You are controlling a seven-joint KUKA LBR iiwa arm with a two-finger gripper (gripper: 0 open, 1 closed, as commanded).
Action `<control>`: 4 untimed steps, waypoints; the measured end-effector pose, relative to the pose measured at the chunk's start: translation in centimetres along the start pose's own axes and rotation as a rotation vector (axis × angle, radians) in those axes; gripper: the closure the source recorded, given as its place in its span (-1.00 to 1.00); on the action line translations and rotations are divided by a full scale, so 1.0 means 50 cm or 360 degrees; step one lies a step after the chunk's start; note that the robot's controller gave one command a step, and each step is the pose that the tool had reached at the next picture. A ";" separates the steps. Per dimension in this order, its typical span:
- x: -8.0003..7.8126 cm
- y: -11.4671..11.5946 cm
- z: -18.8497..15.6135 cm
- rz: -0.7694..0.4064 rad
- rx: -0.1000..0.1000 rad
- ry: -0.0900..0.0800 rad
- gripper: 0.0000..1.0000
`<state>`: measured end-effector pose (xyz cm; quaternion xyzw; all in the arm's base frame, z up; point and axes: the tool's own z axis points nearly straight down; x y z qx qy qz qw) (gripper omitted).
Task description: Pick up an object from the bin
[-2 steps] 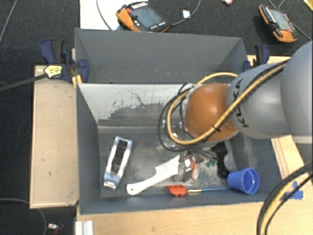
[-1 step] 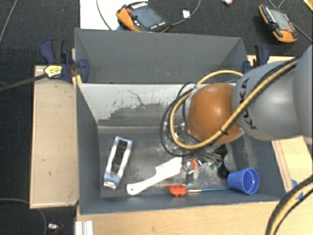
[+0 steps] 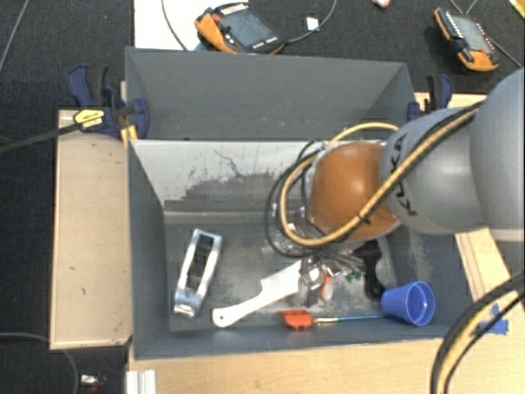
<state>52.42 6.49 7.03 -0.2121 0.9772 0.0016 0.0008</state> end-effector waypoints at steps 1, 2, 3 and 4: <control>0.001 0.001 0.000 -0.0029 0.0001 0.0002 -1.00; -0.001 0.000 -0.001 0.0000 -0.0001 -0.0003 1.00; -0.001 0.000 -0.001 0.0000 -0.0001 -0.0003 1.00; -0.002 0.000 -0.003 0.0001 -0.0001 -0.0005 1.00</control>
Offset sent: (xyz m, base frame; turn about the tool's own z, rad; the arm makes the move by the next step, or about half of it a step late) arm 0.0000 0.0000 0.0000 -0.0001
